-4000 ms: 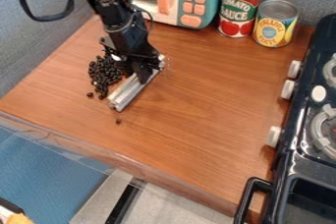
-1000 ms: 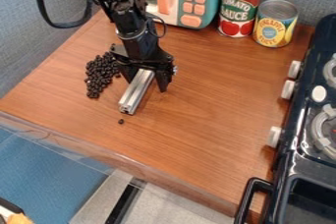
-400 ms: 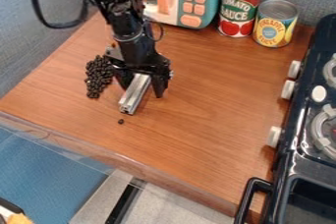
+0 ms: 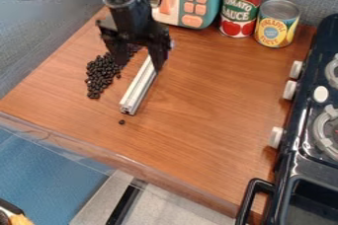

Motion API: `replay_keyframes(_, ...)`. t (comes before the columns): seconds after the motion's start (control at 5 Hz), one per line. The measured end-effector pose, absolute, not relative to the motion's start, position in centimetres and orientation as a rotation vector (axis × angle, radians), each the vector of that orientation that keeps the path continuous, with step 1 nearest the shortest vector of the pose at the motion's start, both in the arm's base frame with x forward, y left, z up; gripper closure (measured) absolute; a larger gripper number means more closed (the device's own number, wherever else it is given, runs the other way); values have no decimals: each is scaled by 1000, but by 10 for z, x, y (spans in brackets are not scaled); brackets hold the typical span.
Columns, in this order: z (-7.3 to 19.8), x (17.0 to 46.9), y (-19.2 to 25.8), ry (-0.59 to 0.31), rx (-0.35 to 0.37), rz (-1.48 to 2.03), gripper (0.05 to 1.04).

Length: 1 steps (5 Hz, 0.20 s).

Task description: Sweep into pile

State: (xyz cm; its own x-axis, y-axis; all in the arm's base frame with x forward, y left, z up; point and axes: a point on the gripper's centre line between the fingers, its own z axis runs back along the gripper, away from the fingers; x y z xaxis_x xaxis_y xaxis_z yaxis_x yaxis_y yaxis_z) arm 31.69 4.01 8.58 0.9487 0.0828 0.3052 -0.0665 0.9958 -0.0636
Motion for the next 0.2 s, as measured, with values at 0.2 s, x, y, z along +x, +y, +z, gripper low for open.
replay_keyframes(0.2,88,317,40,-317,-51,78,82)
